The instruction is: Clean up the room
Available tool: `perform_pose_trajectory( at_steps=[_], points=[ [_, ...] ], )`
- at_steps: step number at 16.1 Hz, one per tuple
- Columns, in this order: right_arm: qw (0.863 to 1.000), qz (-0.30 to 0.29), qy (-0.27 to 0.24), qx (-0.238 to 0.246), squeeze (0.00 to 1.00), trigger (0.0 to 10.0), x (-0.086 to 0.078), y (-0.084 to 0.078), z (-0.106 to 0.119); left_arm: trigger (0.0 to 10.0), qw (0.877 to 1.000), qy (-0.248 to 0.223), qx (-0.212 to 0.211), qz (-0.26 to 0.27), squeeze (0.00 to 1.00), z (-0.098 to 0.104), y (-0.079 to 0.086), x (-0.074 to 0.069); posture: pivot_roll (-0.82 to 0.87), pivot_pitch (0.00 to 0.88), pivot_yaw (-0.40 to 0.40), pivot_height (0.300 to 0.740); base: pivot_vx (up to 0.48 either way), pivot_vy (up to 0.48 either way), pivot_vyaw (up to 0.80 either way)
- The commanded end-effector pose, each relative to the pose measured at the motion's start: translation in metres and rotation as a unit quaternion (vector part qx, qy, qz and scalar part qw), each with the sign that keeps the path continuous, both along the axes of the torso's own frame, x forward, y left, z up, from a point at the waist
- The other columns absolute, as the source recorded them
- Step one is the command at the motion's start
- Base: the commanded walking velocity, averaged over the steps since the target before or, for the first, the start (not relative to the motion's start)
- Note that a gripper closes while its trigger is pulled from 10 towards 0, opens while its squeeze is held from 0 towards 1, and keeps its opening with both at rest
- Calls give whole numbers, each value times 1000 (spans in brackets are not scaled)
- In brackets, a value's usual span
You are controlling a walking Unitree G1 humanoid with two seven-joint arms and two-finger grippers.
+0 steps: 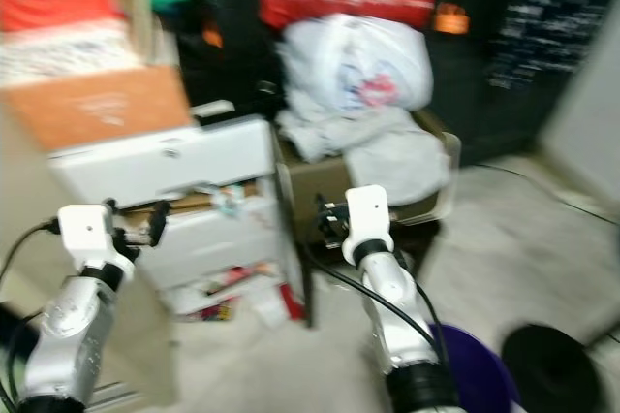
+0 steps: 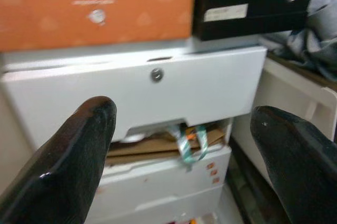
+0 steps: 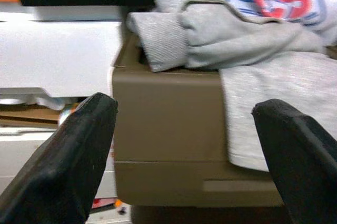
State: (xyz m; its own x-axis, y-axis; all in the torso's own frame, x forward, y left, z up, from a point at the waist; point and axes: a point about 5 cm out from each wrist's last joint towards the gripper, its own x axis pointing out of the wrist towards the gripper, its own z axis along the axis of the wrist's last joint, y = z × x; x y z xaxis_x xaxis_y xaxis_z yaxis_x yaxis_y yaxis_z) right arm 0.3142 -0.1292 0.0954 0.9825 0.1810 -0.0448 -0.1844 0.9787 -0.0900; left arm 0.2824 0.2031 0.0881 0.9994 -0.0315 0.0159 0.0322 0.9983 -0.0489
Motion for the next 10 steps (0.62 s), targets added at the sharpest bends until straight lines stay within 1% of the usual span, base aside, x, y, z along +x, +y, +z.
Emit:
perform_pose_trajectory(
  at_steps=[1, 10],
  points=[
    [1000, -5, -2, 2, 0, 10000, 1, -3, 1, 10000, 1000, 1, 5, 1, 0, 0, -1, 0, -100, 24, 18, 740, 0, 0, 775],
    [1000, -8, -2, 2, 0, 10000, 2, -3, 1, 10000, 1000, -1, 9, 3, 0, 1, 0, 1, -99, 24, 22, 740, 0, 0, 769]
  ],
)
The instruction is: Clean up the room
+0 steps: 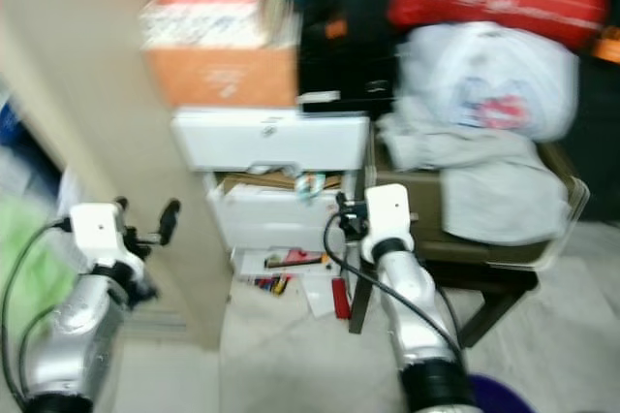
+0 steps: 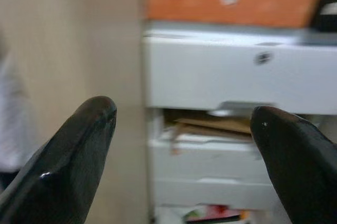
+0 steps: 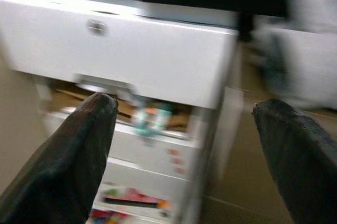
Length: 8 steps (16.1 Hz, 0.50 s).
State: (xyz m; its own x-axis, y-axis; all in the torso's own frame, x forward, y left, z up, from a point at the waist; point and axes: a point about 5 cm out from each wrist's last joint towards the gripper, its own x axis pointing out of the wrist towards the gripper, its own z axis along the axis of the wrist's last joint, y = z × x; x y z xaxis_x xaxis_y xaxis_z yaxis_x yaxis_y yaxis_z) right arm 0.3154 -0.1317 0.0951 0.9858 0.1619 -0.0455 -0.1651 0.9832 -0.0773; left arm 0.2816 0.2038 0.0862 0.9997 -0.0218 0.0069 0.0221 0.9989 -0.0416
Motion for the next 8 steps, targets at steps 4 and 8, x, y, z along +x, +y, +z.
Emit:
perform_pose_trajectory(
  at_steps=[4, 8],
  points=[
    [1000, 4, -3, -6, 0, 10000, 0, 0, 1, 10000, 1000, -4, 4, 1, 0, 3, 0, 2, -99, 24, 22, 740, 0, 0, 769],
    [1000, 5, -3, -7, 0, 10000, 1, 0, 1, 10000, 1000, -3, 4, -3, 0, 2, -1, 3, -96, 16, 20, 740, 0, 0, 736]
  ],
)
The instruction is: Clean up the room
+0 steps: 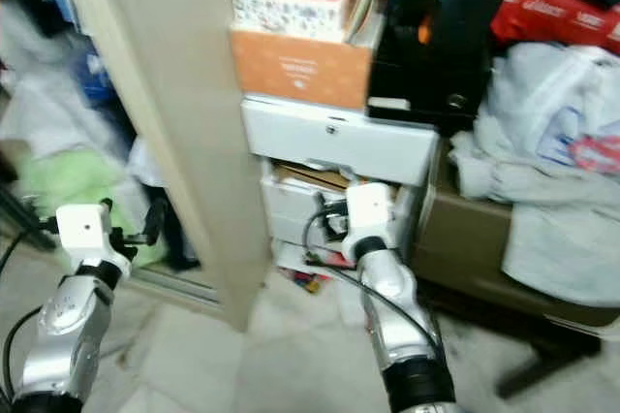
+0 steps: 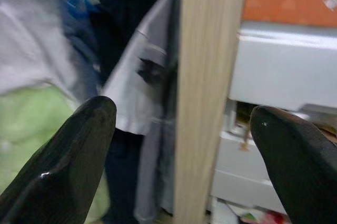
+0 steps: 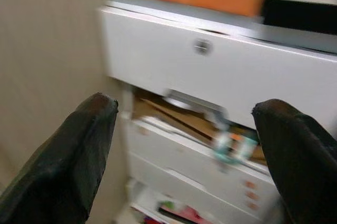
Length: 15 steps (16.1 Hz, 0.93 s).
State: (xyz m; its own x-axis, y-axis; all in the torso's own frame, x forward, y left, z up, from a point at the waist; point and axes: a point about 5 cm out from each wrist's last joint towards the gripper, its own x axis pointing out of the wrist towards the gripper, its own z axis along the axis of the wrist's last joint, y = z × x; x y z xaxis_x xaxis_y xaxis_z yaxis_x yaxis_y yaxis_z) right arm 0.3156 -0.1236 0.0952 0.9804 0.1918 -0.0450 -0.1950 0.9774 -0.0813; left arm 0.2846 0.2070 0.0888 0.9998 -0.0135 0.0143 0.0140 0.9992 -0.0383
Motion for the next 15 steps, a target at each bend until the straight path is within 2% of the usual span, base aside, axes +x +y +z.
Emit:
perform_pose_trajectory(
  at_steps=[1, 15],
  points=[
    [1000, -10, -2, -6, 0, 10000, 1, -8, 1, 10000, 1000, 1, 4, -9, 0, -1, -4, 0, -96, 16, 20, 740, 0, 0, 613],
    [1000, -8, -3, -6, 0, 10000, 1, -7, 0, 10000, 1000, 5, 6, -13, 0, -2, -6, 1, -95, 15, 22, 740, 0, 0, 628]
  ],
)
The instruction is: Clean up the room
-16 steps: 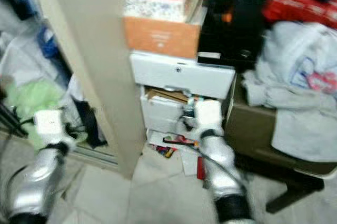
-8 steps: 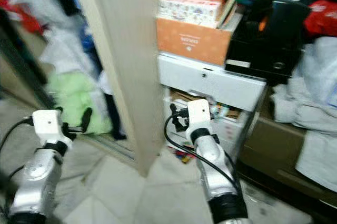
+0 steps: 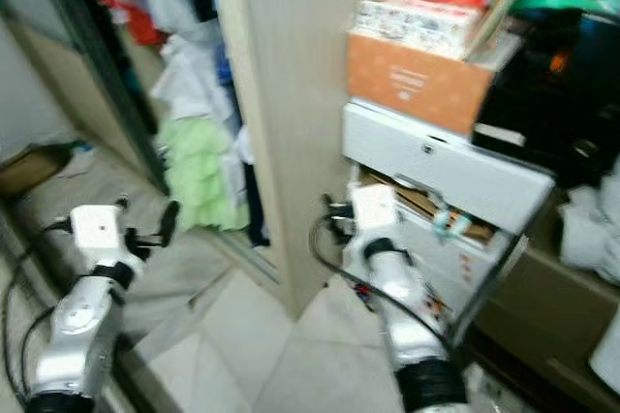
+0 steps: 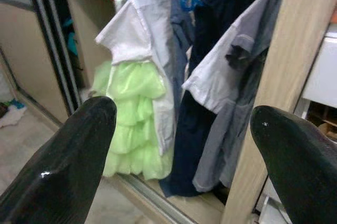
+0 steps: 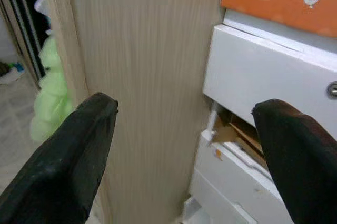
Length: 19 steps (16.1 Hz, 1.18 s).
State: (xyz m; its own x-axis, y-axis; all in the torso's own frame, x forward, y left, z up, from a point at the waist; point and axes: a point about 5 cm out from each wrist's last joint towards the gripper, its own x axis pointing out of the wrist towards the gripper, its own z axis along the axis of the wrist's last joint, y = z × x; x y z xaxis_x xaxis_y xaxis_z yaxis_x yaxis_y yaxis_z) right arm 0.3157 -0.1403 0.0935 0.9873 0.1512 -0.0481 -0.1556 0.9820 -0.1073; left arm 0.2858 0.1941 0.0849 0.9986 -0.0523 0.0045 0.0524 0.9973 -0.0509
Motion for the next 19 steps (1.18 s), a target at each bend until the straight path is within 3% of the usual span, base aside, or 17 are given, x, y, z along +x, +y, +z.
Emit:
perform_pose_trajectory(
  at_steps=[1, 19],
  points=[
    [1000, 12, -2, 7, 0, 10000, 1, 10, 2, 10000, 1000, 0, 13, 6, 0, 2, 7, -1, -95, 16, 22, 740, 0, 0, 631],
    [1000, 16, -8, -3, 0, 10000, 3, 9, 4, 10000, 1000, 3, 13, 8, 0, 1, 7, 0, -95, 26, 21, 740, 0, 0, 641]
  ],
)
